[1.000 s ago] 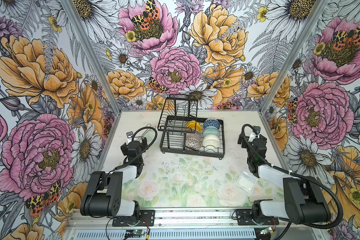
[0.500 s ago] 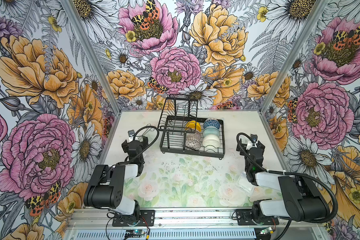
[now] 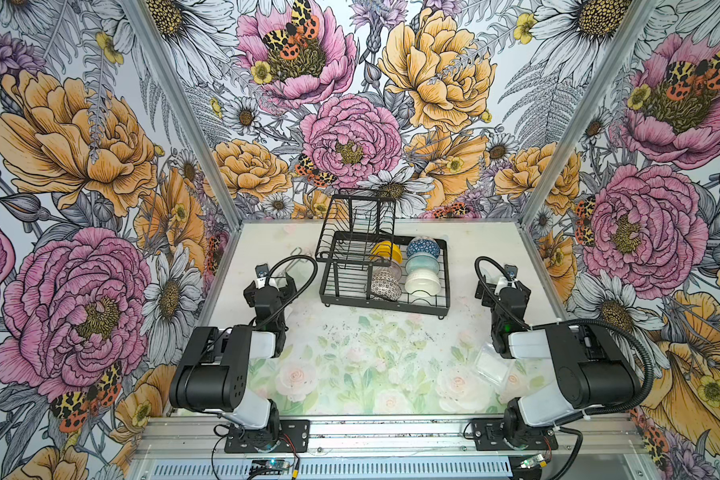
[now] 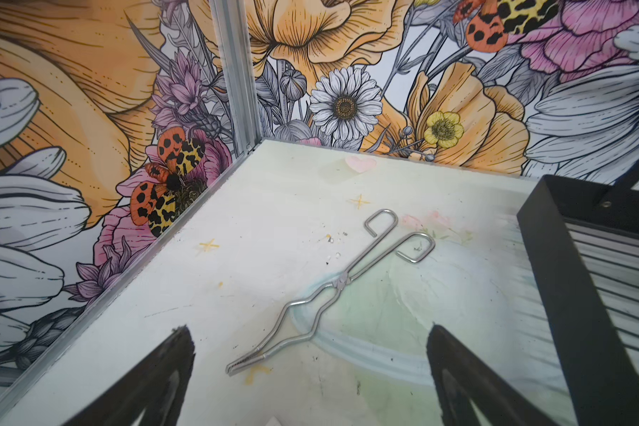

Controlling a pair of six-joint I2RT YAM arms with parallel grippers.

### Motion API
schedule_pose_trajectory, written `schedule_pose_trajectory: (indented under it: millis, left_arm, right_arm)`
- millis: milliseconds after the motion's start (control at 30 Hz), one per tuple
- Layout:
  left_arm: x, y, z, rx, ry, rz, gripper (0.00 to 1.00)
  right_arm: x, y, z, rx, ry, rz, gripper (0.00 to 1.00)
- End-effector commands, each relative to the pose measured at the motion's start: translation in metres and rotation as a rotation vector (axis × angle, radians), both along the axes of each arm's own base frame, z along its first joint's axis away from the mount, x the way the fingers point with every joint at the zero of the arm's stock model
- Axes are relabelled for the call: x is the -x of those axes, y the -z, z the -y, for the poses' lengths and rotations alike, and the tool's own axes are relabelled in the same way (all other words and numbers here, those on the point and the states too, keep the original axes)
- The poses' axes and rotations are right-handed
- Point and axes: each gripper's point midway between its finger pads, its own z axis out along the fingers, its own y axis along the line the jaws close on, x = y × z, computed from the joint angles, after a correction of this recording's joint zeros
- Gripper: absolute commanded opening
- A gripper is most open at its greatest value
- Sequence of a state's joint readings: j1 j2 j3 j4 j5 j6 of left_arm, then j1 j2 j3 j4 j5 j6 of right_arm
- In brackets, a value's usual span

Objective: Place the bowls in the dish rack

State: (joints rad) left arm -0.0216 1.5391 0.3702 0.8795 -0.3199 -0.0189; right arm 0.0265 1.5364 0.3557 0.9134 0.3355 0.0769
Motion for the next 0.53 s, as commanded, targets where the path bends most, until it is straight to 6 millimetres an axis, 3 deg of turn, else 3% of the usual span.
schedule_pose_trajectory:
  millis: [0, 500]
  left_arm:
    - [-0.0045, -0.0123, 0.0067, 0.004, 0.039, 0.067, 0.99]
    - [-0.0053, -0.0133, 0.0099, -0.005, 0.049, 0.067, 0.99]
  right_arm:
    - [-0.0046, -0.005, -0.0034, -0.03, -0.013, 0.022, 0.99]
    - [-0.0048, -0.0051, -0.0031, -0.03, -0.014, 0.021, 0.99]
